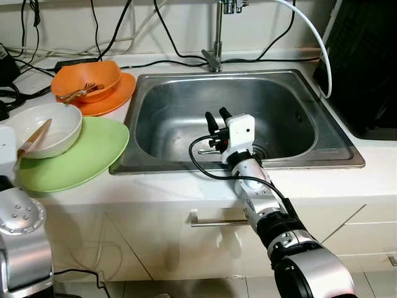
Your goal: Kitchen organization
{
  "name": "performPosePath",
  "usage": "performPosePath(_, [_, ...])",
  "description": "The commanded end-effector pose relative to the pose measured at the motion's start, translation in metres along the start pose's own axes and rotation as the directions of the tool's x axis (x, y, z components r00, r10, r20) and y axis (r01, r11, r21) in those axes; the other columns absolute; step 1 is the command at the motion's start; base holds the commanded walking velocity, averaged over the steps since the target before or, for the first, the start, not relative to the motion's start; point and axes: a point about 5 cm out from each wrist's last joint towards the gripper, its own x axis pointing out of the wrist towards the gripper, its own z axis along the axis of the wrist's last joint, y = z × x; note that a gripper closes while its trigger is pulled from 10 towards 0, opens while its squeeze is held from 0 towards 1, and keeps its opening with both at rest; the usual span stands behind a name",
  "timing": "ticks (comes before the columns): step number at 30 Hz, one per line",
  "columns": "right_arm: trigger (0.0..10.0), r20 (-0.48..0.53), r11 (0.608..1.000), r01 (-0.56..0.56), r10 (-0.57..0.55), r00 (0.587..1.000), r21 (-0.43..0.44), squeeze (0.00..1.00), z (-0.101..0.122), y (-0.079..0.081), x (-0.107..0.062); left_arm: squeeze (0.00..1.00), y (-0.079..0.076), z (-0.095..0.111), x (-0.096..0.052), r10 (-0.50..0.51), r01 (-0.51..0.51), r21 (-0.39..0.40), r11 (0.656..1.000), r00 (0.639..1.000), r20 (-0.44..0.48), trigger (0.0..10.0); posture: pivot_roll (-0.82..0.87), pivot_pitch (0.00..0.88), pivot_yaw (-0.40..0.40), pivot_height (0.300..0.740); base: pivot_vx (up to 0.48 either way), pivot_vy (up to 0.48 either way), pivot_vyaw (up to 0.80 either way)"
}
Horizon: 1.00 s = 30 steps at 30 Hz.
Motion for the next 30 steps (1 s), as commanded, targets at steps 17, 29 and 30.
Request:
performPosePath(17, [10.0,-0.085,1.000,0.003,0.000,0.996,0.027,0.00,-0.019,0.001,-0.012,0.00,0.003,-0.033,-0.013,0.043,-0.037,0.033,0.999,0.982,-0.186,10.0,0.30,0.041,0.067,0.740,0.000,0.000,0.00])
performPosePath(29, [10.0,-0.082,1.000,0.005,-0.003,0.997,0.028,0.00,-0.019,0.000,-0.012,0.00,-0.005,-0.037,-0.018,-0.018,0.018,0.000,1.000,0.978,-0.209,10.0,0.29,0.042,0.068,0.740,0.000,0.000,0.00])
performPosePath(30, [10.0,-0.082,1.000,0.005,-0.003,0.997,0.028,0.00,-0.019,0.000,-0.012,0.00,-0.006,-0.037,-0.018,-0.023,0.023,-0.003,1.000,0.978,-0.207,10.0,0.29,0.042,0.068,0.740,0.000,0.000,0.00])
